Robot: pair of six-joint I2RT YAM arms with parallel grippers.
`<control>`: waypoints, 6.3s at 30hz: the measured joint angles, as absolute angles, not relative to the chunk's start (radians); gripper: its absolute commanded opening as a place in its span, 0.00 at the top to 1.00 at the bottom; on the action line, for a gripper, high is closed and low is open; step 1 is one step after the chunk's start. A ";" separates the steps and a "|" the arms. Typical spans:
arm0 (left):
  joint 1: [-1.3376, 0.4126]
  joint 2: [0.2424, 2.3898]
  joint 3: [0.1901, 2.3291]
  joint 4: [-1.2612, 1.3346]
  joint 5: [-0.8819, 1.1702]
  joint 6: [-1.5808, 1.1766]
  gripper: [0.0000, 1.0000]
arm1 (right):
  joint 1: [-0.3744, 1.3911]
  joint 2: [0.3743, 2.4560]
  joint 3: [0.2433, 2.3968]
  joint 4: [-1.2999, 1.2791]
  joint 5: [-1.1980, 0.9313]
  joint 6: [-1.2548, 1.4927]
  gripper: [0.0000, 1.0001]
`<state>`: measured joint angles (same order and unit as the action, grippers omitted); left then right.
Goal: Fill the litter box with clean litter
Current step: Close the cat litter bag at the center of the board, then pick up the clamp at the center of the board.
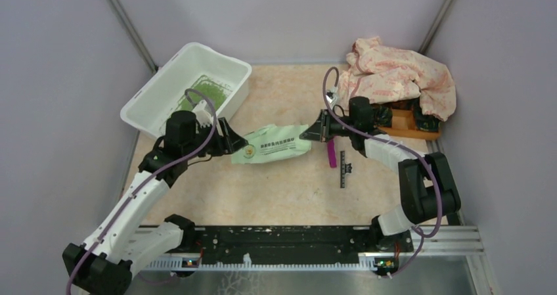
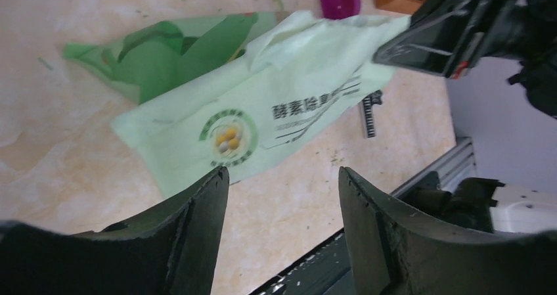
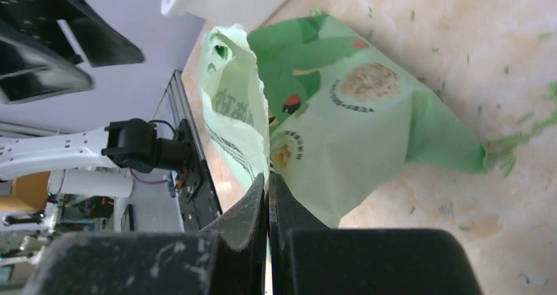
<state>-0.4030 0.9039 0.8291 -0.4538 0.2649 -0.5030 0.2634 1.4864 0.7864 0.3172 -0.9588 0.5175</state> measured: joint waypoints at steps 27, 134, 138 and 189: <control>-0.774 1.269 0.692 0.046 0.379 -0.838 0.37 | 0.286 1.512 0.615 0.080 -0.702 0.427 1.00; -0.809 1.547 0.633 0.158 0.165 -0.747 0.40 | 0.659 1.499 0.770 -0.159 -0.062 0.280 0.88; -0.809 1.542 0.628 0.159 0.165 -0.748 0.40 | 0.616 1.496 0.770 -0.172 -0.070 0.271 0.88; -0.776 1.295 0.744 -0.142 0.211 -0.608 0.30 | 0.252 1.069 0.566 -0.525 0.070 0.585 0.55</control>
